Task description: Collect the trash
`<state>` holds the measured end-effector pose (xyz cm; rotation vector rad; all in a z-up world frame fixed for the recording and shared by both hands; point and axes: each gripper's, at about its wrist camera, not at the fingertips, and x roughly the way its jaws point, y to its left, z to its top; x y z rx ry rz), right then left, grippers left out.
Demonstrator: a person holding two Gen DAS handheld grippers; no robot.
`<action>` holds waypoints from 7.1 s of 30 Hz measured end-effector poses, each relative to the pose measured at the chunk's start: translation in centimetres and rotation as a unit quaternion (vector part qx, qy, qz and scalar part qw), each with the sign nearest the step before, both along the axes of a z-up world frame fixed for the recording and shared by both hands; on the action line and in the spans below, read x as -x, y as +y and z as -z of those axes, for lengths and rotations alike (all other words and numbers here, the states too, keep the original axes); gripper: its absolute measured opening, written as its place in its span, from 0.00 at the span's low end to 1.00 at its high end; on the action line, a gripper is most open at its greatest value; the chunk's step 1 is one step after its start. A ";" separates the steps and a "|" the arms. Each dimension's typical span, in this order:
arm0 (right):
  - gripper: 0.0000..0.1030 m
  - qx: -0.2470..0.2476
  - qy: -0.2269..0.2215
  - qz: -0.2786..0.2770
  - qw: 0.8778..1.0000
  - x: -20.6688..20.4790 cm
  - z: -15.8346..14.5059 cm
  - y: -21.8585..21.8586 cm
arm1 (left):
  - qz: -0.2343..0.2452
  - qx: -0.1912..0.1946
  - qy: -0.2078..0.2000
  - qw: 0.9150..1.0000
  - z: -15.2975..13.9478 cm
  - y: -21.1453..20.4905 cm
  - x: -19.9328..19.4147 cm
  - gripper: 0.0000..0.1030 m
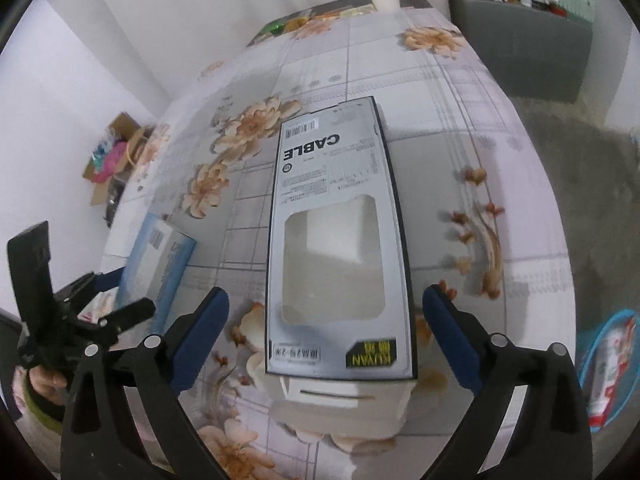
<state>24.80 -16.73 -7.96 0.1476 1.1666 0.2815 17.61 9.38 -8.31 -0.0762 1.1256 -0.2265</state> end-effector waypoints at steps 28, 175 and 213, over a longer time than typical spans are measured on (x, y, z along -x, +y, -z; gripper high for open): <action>0.75 0.144 -0.055 -0.017 0.988 -0.9 1.8 2.6 | -0.003 -0.079 -0.063 0.995 1.1 -2.7 1.4 0.73; 0.92 0.128 -0.261 0.287 0.913 24.2 -11.0 -12.9 | 0.036 0.008 -0.246 0.969 -13.2 -15.4 12.0 0.95; 0.92 0.221 -0.154 0.333 0.904 31.0 -8.6 -9.0 | 0.023 -0.120 -0.150 0.981 -8.0 -17.7 20.1 0.95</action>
